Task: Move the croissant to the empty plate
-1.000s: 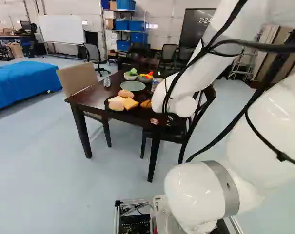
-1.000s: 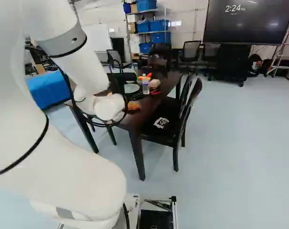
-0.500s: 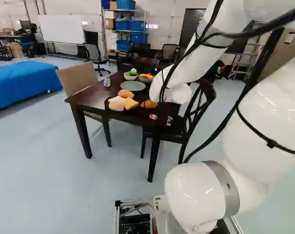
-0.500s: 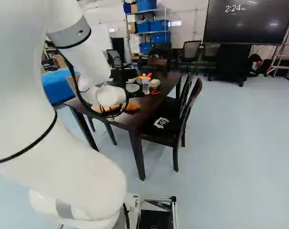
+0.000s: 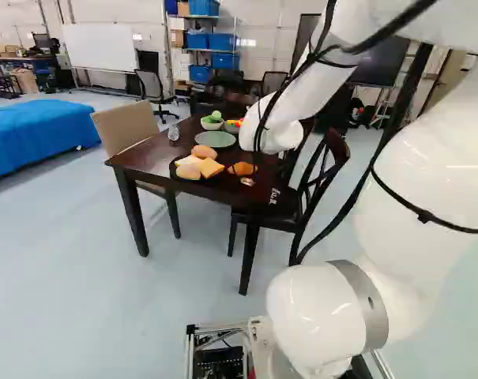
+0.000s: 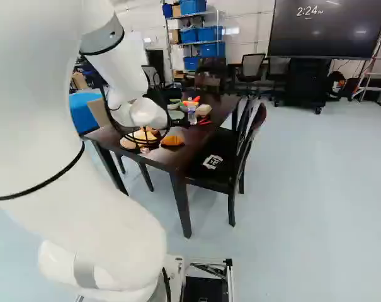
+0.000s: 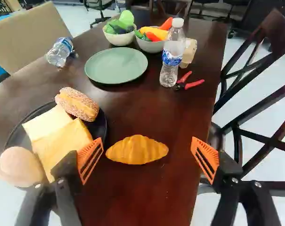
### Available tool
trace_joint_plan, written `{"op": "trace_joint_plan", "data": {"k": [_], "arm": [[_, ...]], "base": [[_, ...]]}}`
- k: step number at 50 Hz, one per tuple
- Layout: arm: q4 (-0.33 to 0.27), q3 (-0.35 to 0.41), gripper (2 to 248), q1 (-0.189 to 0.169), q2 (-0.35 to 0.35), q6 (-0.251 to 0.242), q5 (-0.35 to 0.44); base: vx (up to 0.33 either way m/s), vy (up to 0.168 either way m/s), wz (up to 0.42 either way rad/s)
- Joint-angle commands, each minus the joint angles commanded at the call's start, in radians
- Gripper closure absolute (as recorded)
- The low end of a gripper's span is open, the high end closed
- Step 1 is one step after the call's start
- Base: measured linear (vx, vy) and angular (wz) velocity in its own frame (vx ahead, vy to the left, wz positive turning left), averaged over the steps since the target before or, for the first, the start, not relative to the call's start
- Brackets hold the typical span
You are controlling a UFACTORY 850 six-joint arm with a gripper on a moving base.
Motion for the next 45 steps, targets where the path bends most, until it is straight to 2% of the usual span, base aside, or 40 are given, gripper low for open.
{"op": "trace_joint_plan", "data": {"k": [45], "arm": [[0.0, -0.223, 3, -0.005, -0.102, 0.0, -0.364]], "base": [[0.0, 0.0, 0.0]]}}
